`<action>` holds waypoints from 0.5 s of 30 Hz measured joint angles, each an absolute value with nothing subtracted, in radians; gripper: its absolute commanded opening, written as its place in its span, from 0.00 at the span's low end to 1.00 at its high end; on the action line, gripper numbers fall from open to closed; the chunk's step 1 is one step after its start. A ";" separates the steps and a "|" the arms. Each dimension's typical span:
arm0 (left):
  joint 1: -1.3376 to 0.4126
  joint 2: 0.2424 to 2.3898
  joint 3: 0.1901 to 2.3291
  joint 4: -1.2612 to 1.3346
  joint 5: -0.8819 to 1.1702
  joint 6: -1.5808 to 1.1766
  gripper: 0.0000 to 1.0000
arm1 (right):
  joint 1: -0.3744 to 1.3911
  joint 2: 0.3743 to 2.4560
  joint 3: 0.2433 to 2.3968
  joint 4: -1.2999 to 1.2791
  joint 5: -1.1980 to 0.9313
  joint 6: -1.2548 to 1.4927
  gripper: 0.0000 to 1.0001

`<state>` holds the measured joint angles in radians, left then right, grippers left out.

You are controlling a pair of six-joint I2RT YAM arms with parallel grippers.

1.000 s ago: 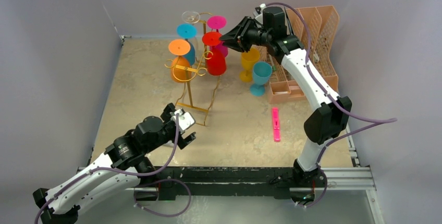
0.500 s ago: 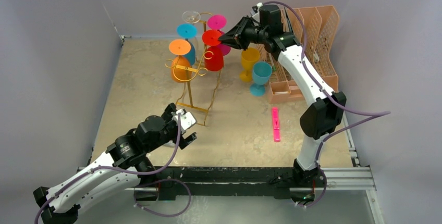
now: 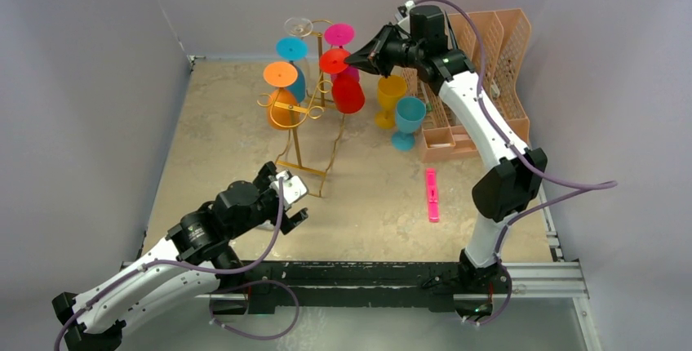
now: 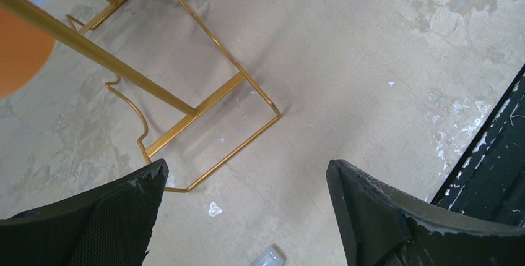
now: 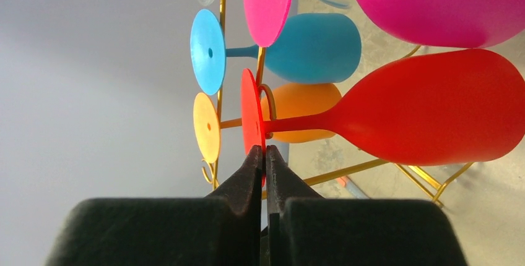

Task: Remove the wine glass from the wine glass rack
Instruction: Pick up the wine glass from the wine rack.

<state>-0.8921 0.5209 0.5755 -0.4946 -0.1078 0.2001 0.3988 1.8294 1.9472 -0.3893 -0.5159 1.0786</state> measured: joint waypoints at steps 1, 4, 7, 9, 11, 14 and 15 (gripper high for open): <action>-0.892 0.521 0.575 -0.495 -0.106 0.200 0.99 | 0.399 1.829 1.945 -0.385 -0.517 1.084 0.00; -0.892 0.517 0.575 -0.494 -0.097 0.200 0.99 | 0.399 1.826 1.920 -0.345 -0.539 1.124 0.00; -0.892 0.505 0.575 -0.494 -0.088 0.200 0.99 | 0.399 1.826 1.903 -0.314 -0.554 1.160 0.00; -0.892 0.498 0.575 -0.493 -0.086 0.200 0.99 | 0.398 1.825 1.894 -0.287 -0.567 1.180 0.00; -0.892 0.497 0.575 -0.494 -0.084 0.200 0.99 | 0.398 1.818 1.879 -0.266 -0.568 1.196 0.00; -0.892 0.498 0.575 -0.494 -0.085 0.200 0.99 | 0.398 1.805 1.854 -0.242 -0.567 1.212 0.00; -0.892 0.498 0.575 -0.494 -0.089 0.200 0.99 | 0.398 1.799 1.845 -0.229 -0.567 1.217 0.00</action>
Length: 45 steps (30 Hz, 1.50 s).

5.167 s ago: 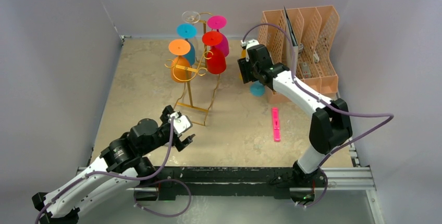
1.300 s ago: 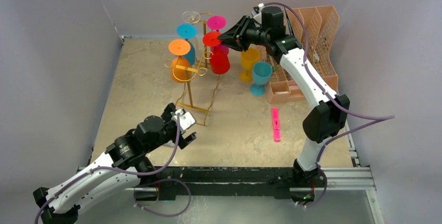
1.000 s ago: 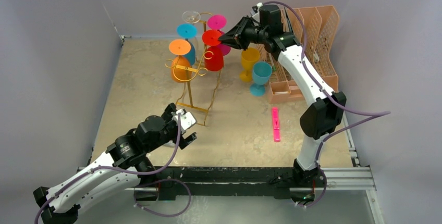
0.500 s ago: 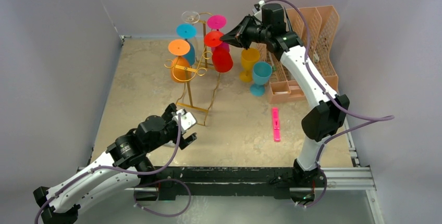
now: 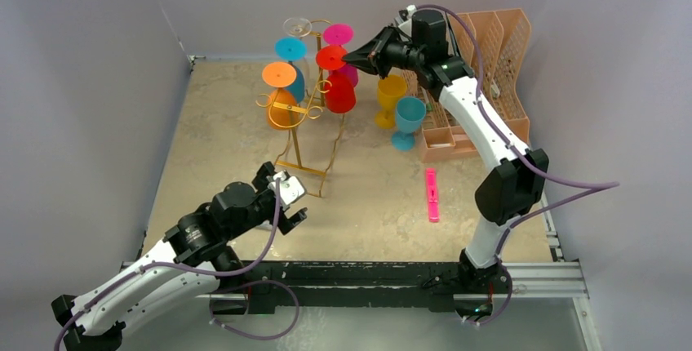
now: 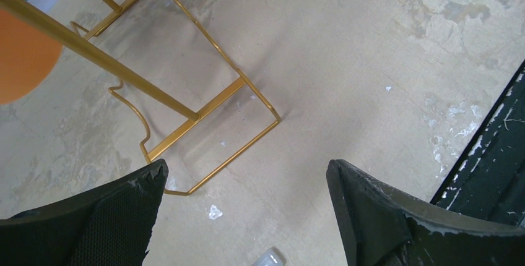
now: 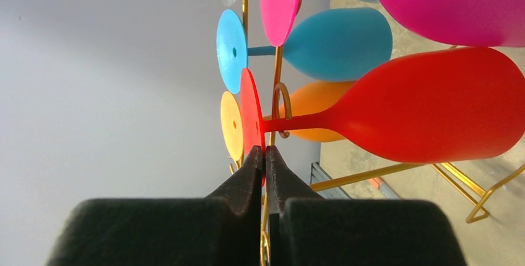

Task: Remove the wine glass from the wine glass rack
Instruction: Pick up the wine glass from the wine rack.

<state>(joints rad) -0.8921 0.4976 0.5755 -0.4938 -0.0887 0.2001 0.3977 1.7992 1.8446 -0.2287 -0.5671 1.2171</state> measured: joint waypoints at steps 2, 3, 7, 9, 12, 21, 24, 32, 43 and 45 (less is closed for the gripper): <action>-0.892 0.497 0.575 -0.493 -0.104 0.199 0.99 | 0.397 1.793 1.831 -0.210 -0.567 1.232 0.00; -0.892 0.495 0.575 -0.492 -0.113 0.196 0.99 | 0.396 1.791 1.824 -0.203 -0.567 1.237 0.00; -0.892 0.470 0.575 -0.485 -0.144 0.177 0.99 | 0.392 1.777 1.784 -0.178 -0.560 1.250 0.00; -0.892 0.450 0.575 -0.483 -0.163 0.169 0.99 | 0.391 1.767 1.765 -0.175 -0.554 1.250 0.00; -0.892 0.430 0.575 -0.479 -0.189 0.163 0.99 | 0.382 1.751 1.747 -0.171 -0.541 1.250 0.00; -0.892 0.396 0.575 -0.479 -0.232 0.140 0.99 | 0.350 1.726 1.742 -0.130 -0.545 1.254 0.00; -0.892 0.396 0.575 -0.480 -0.232 0.141 0.99 | 0.347 1.725 1.731 -0.119 -0.550 1.255 0.00; -0.892 0.398 0.581 -0.488 -0.234 0.104 1.00 | 0.346 1.659 1.618 -0.113 -0.569 1.216 0.00; -0.892 0.520 0.850 -0.587 -0.207 -0.096 0.89 | 0.340 1.456 1.484 -0.052 -0.595 1.086 0.00; -0.892 0.540 0.875 -0.601 -0.186 -0.140 0.87 | 0.340 1.401 1.412 -0.049 -0.596 1.044 0.00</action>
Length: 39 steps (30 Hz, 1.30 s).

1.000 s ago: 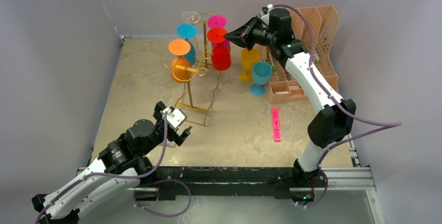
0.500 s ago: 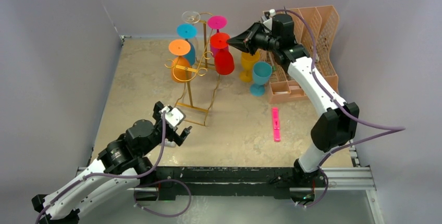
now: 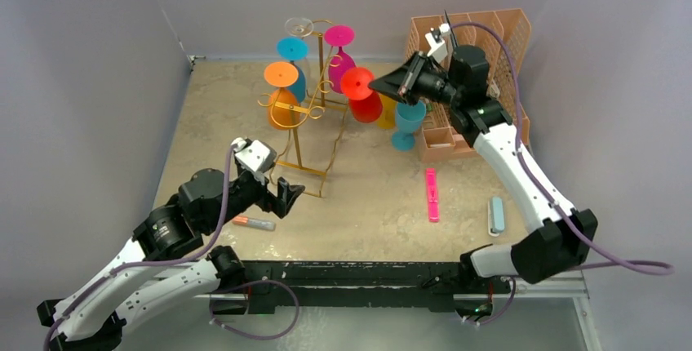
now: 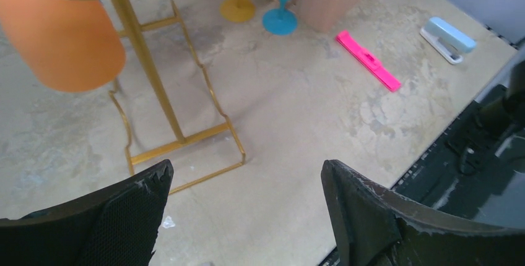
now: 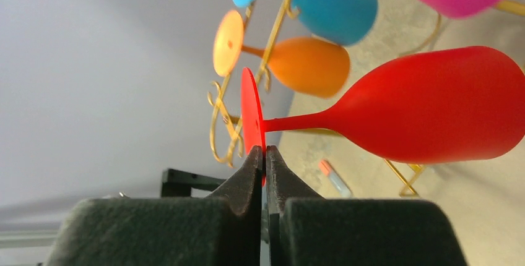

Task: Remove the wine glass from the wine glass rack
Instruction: Place the wine glass at the center of the board.

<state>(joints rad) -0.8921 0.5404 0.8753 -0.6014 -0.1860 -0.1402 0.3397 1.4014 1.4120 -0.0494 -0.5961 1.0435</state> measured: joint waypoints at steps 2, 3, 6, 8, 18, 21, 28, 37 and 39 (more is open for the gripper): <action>-0.892 0.556 0.882 -0.611 -0.149 -0.192 0.87 | 0.340 1.346 1.340 -0.057 -0.596 0.994 0.00; -0.892 0.563 0.882 -0.617 -0.129 -0.215 0.87 | 0.340 1.320 1.308 -0.064 -0.596 0.967 0.00; -0.892 0.582 0.882 -0.615 -0.078 -0.289 0.90 | 0.340 1.241 1.232 -0.100 -0.616 0.889 0.00; -0.892 0.588 0.881 -0.603 -0.049 -0.332 0.90 | 0.344 1.180 1.171 -0.104 -0.640 0.861 0.00; -0.892 0.690 0.896 -0.473 0.055 -0.493 0.87 | 0.541 1.021 1.007 -0.150 -0.690 0.739 0.00; -0.891 0.751 0.899 -0.426 0.118 -0.527 0.84 | 0.574 1.020 0.980 -0.142 -0.708 0.727 0.00; -0.891 0.778 0.867 -0.317 0.227 -0.612 0.60 | 0.576 1.031 0.942 -0.113 -0.730 0.720 0.00; -0.889 0.805 0.861 -0.276 0.276 -0.656 0.37 | 0.576 1.026 0.917 -0.004 -0.791 0.735 0.00; -0.889 0.806 0.854 -0.267 0.279 -0.667 0.33 | 0.576 1.026 0.910 0.013 -0.810 0.745 0.00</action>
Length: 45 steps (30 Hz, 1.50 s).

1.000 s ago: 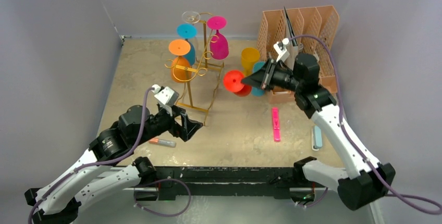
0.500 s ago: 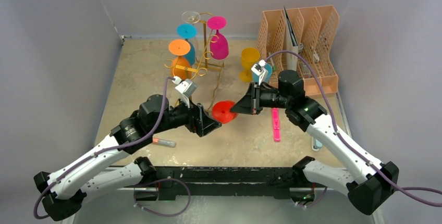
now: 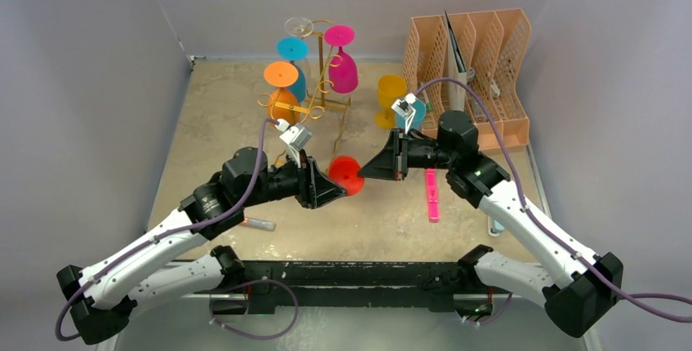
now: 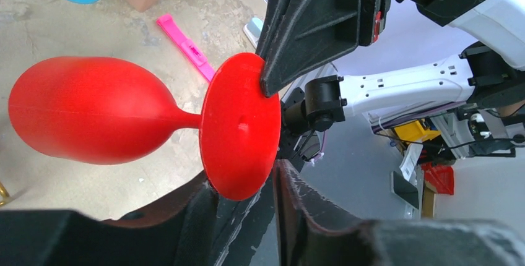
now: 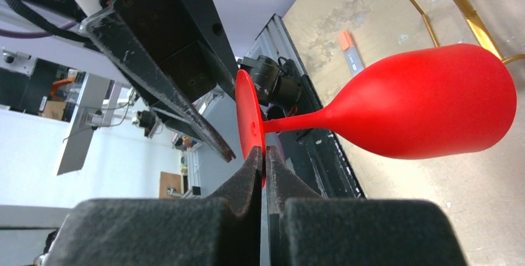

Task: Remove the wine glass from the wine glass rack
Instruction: Place the wine glass at the center of the board.

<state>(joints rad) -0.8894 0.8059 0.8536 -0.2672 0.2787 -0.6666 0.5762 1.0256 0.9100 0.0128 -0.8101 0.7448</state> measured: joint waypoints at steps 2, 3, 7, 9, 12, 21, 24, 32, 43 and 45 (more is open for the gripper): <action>-0.888 0.806 0.848 -0.262 0.280 -0.672 0.27 | 0.576 1.026 0.907 0.022 -0.826 0.748 0.00; -0.888 0.805 0.844 -0.257 0.280 -0.674 0.21 | 0.576 1.026 0.907 0.025 -0.831 0.749 0.00; -0.886 0.802 0.832 -0.241 0.280 -0.693 0.11 | 0.576 1.025 0.906 0.042 -0.854 0.750 0.00; -0.886 0.794 0.831 -0.231 0.280 -0.698 0.04 | 0.575 1.025 0.902 0.054 -0.861 0.749 0.00; -0.886 0.780 0.826 -0.223 0.281 -0.703 0.00 | 0.575 1.025 0.902 0.070 -0.883 0.748 0.13; -0.886 0.776 0.820 -0.187 0.327 -0.683 0.00 | 0.576 1.026 0.902 0.081 -0.922 0.758 0.24; -0.886 0.792 0.820 -0.173 0.360 -0.674 0.00 | 0.576 1.026 0.902 0.082 -0.943 0.764 0.12; -0.883 0.822 0.821 -0.134 0.424 -0.691 0.13 | 0.569 1.025 0.902 0.126 -0.992 0.770 0.00; -0.885 0.812 0.820 -0.122 0.397 -0.696 0.39 | 0.576 1.025 0.889 0.208 -0.978 0.833 0.00; -0.885 0.812 0.820 -0.119 0.397 -0.696 0.37 | 0.576 1.025 0.889 0.216 -0.978 0.837 0.00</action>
